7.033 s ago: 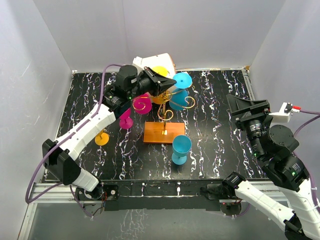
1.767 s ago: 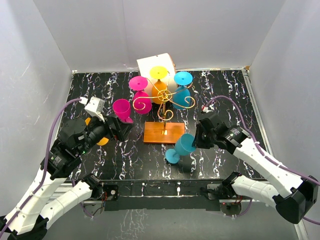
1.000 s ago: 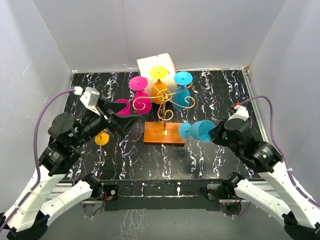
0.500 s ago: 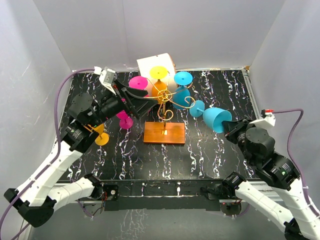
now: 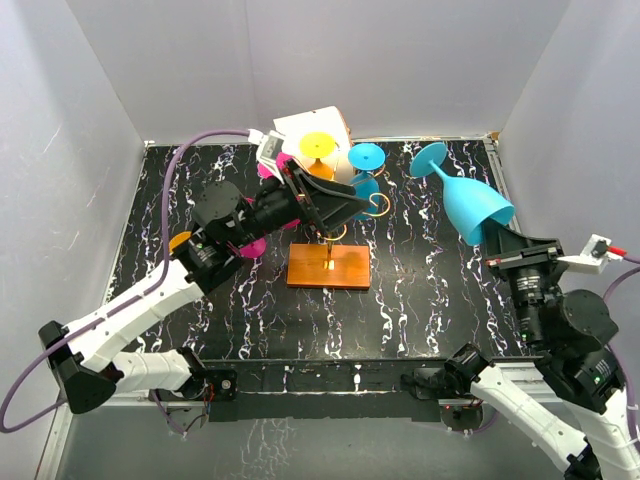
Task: Place the wine glass upside down on the wine glass rack
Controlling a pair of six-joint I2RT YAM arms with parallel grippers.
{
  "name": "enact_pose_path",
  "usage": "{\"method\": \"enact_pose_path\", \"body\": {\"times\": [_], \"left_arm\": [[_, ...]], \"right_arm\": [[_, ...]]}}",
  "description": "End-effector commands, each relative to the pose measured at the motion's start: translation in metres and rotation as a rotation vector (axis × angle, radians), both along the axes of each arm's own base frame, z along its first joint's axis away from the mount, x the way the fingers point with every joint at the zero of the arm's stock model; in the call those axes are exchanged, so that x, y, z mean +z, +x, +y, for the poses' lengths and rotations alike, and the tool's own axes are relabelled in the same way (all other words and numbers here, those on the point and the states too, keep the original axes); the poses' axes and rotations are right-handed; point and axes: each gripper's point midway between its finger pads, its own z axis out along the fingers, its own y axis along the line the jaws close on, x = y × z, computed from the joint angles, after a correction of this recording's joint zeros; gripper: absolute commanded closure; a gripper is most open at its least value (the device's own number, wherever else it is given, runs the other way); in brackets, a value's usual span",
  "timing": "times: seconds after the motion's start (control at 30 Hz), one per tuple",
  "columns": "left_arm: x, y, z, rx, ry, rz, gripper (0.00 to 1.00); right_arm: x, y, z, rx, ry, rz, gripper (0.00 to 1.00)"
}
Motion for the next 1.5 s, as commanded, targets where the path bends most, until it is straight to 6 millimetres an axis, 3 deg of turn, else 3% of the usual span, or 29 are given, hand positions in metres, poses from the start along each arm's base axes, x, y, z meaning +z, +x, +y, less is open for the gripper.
{"method": "enact_pose_path", "body": {"times": [0.0, 0.3, 0.5, 0.67, 0.87, 1.0, 1.2, 1.47], "left_arm": [[0.045, -0.021, -0.008, -0.005, -0.140, -0.067, 0.10], [0.038, -0.022, -0.039, -0.004, -0.178, -0.005, 0.12], [0.043, 0.000, -0.042, 0.092, -0.197, 0.053, 0.11], [0.051, -0.002, -0.053, 0.037, -0.266, 0.083, 0.11], [0.068, -0.005, -0.050, 0.010, -0.368, 0.099, 0.17], [0.068, -0.004, -0.049, 0.006, -0.399, 0.136, 0.22], [0.063, -0.001, -0.063, -0.036, -0.417, 0.160, 0.25], [0.071, 0.001, -0.062, -0.020, -0.451, 0.118, 0.40]], "right_arm": [[0.049, -0.013, -0.004, 0.021, 0.092, -0.208, 1.00], [0.061, -0.021, 0.005, 0.088, 0.092, -0.288, 1.00], [0.062, -0.022, 0.010, 0.117, 0.083, -0.301, 1.00], [0.065, -0.025, 0.025, 0.188, 0.023, -0.336, 1.00], [0.062, -0.022, 0.046, 0.263, -0.025, -0.342, 1.00], [0.067, -0.023, 0.054, 0.300, -0.029, -0.375, 1.00], [0.066, -0.019, 0.066, 0.338, -0.014, -0.386, 1.00], [0.062, -0.022, 0.082, 0.417, -0.059, -0.410, 1.00]]}}
